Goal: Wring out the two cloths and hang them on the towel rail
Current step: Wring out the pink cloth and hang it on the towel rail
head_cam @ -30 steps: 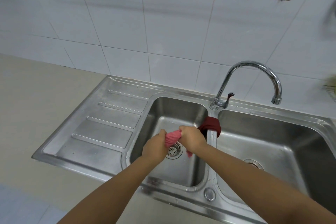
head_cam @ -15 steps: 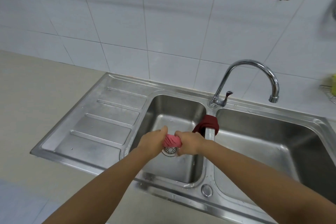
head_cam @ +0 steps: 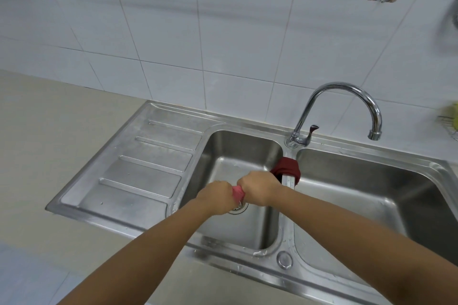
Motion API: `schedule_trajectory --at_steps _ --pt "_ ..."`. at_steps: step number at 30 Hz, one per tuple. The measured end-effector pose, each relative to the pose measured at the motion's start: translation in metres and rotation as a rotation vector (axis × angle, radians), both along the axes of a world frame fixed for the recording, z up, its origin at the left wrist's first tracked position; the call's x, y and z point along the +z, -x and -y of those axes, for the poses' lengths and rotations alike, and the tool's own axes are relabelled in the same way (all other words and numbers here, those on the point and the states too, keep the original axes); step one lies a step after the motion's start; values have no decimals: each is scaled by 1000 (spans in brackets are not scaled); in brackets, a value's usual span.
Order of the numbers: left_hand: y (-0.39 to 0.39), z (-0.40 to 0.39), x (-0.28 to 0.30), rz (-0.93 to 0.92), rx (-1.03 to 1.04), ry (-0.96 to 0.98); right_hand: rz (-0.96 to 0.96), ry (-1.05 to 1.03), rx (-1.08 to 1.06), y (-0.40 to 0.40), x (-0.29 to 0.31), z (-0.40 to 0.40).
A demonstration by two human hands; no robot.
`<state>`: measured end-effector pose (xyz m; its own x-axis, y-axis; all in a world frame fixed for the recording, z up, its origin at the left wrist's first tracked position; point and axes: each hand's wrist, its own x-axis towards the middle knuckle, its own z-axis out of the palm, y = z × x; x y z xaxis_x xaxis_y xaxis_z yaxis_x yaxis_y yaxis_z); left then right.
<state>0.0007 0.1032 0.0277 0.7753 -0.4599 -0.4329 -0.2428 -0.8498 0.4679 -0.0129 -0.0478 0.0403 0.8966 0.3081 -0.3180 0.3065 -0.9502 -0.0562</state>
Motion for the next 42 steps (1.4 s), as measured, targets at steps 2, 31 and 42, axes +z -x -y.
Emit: schedule_trajectory --at_steps 2,31,42 --pt "3 5 13 -338 186 184 122 24 92 -3 5 6" --pt "32 -6 2 85 26 118 131 -103 -344 22 -20 30" --pt "22 -12 -6 335 -4 112 -147 -215 -349 27 -14 31"
